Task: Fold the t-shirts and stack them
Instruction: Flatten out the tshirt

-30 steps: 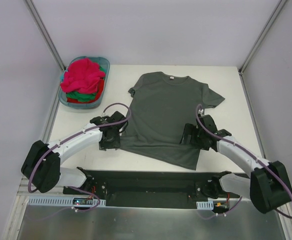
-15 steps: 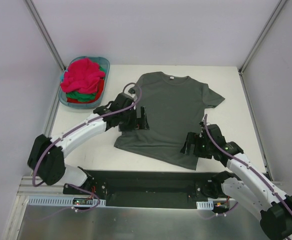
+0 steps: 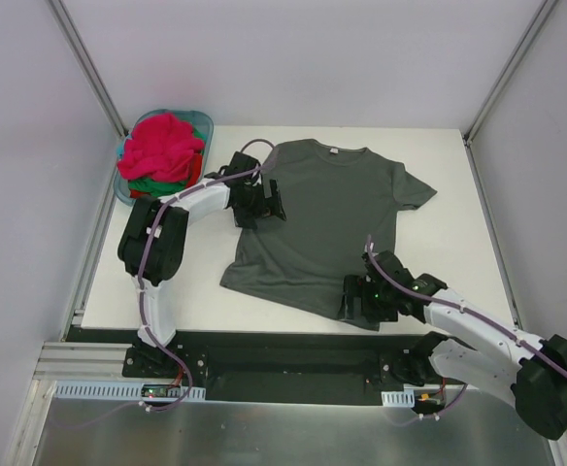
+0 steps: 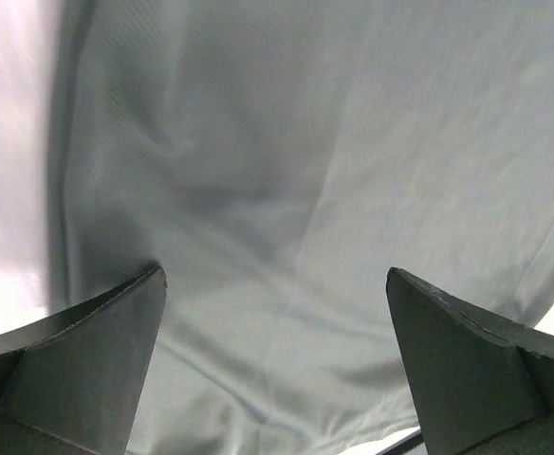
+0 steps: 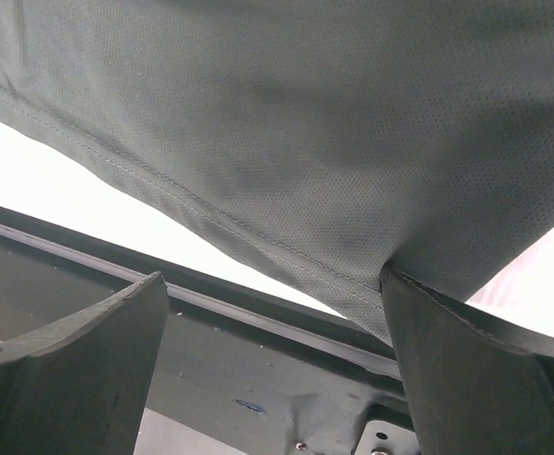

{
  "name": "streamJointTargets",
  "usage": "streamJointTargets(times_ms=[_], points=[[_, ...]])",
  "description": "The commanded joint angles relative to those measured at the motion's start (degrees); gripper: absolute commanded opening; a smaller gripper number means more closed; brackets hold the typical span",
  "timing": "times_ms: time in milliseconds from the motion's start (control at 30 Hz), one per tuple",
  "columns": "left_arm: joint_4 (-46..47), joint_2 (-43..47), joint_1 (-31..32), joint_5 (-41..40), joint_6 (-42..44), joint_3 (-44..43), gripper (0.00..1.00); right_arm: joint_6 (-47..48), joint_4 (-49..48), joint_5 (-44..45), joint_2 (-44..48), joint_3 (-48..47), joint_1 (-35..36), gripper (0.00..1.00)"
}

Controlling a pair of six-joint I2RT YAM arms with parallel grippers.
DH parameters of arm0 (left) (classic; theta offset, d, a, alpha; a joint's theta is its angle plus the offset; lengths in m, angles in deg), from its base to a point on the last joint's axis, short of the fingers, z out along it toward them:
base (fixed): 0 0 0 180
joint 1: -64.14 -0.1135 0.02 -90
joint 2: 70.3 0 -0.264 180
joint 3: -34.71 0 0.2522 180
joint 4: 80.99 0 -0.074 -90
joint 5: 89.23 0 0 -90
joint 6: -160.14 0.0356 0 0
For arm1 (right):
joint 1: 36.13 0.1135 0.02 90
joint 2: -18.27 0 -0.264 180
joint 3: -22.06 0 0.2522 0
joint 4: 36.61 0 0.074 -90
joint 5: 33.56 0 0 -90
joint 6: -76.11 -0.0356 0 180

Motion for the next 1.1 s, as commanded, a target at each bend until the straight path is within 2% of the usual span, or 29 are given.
streamJointTargets(times_ms=[0, 133, 300, 400, 500, 567, 633, 733, 867, 1000, 1067], points=[[0.2, -3.1, -2.3, 1.7, 3.9, -3.6, 0.99, -2.5, -3.4, -1.1, -3.0, 0.5, 3.1, 0.96], [0.2, -6.4, -3.1, 3.1, 5.8, -7.4, 0.99, -5.0, -7.9, -4.4, -6.9, 0.5, 6.4, 0.96], [-0.5, -11.0, -4.6, 1.2, 6.6, -14.1, 0.99, -9.6, -8.1, -2.0, -12.5, -4.3, 16.6, 0.96], [-1.1, -14.7, -6.9, 1.5, 6.5, -20.2, 0.99, -11.3, -14.5, -2.2, -18.8, -7.5, 22.5, 0.96], [-2.7, -17.6, -8.5, 3.8, 7.0, -26.8, 0.99, -10.5, -19.7, -4.8, -29.3, -14.1, 26.4, 0.96], [-4.4, -17.8, -8.8, 3.8, 7.9, -31.1, 0.99, -7.9, -19.3, -5.4, -37.8, -21.3, 29.0, 0.96], [-5.8, -16.2, -8.8, 3.9, 8.8, -33.2, 0.99, -5.5, -16.9, -6.1, -41.7, -28.6, 30.1, 0.96], [-6.4, -10.4, -8.8, 2.3, 10.4, -30.8, 0.99, -2.1, -12.8, -3.0, -40.1, -32.6, 30.0, 0.96], [-6.6, -1.2, -8.7, -0.8, 11.2, -23.3, 0.99, 0.9, -6.0, 4.9, -31.3, -32.9, 26.9, 0.96], [-6.6, 7.7, -8.4, 0.3, 9.4, -12.8, 0.99, 1.1, -3.9, 9.8, -21.6, -28.3, 18.0, 0.96], [-6.5, 10.9, -8.1, 3.3, 7.7, -7.2, 0.99, 1.3, -2.3, 10.5, -18.3, -26.6, 10.8, 0.96]])
